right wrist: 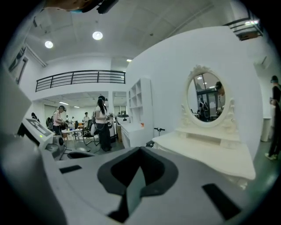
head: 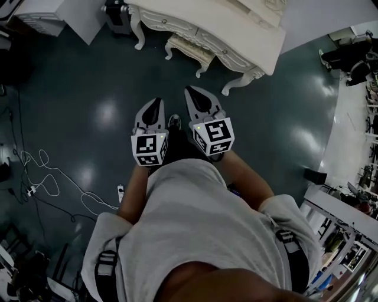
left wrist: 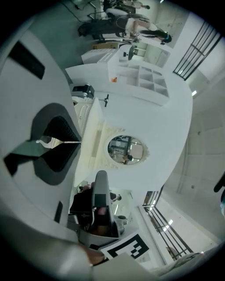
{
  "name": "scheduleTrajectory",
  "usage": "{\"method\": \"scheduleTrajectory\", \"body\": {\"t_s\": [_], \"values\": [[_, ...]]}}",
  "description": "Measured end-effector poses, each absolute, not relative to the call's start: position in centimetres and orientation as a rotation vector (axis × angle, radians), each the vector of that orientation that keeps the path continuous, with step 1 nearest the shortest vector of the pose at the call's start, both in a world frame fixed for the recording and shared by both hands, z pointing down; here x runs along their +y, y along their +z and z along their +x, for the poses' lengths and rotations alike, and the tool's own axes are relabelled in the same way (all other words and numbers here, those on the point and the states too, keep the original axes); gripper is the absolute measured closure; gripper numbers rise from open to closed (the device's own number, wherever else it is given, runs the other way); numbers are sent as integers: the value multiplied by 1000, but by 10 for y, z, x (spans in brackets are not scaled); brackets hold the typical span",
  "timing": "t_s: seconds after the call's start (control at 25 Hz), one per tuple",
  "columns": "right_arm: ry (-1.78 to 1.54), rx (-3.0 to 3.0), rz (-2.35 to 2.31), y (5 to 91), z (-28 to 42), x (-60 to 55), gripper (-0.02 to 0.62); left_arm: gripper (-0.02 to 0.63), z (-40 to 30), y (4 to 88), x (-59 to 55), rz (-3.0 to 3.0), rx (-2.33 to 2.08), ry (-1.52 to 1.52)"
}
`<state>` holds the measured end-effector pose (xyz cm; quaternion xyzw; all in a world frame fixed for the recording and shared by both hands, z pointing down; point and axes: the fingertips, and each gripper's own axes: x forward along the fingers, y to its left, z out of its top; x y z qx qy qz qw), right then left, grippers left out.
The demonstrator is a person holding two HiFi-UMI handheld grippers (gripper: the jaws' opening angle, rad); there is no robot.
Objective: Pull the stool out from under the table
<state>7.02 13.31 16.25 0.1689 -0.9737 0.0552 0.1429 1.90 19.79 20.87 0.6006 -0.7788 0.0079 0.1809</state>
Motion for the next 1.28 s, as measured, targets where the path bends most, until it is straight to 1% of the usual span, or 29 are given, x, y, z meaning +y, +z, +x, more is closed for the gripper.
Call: {"method": "scheduleTrajectory", "body": {"t_s": [0.32,0.56,0.72,0.92,1.16,1.28], "values": [[330,-2770,525,207,27,57,581,589,-26,220,108,1811,-2096,217],[356,-2700,583,231,20,21,581,590,-42,244,65,1848,-2002,272],[337,-2650,596,255,3,11,581,590,-58,263,48,1909,-1915,308],[301,-2560,601,289,-35,24,581,590,-99,283,46,2031,-1768,375],[359,-2494,826,306,-58,23,581,590,-148,307,37,2206,-1621,500],[449,-2467,888,332,-62,18,581,590,-159,330,20,2231,-1575,554]]}}
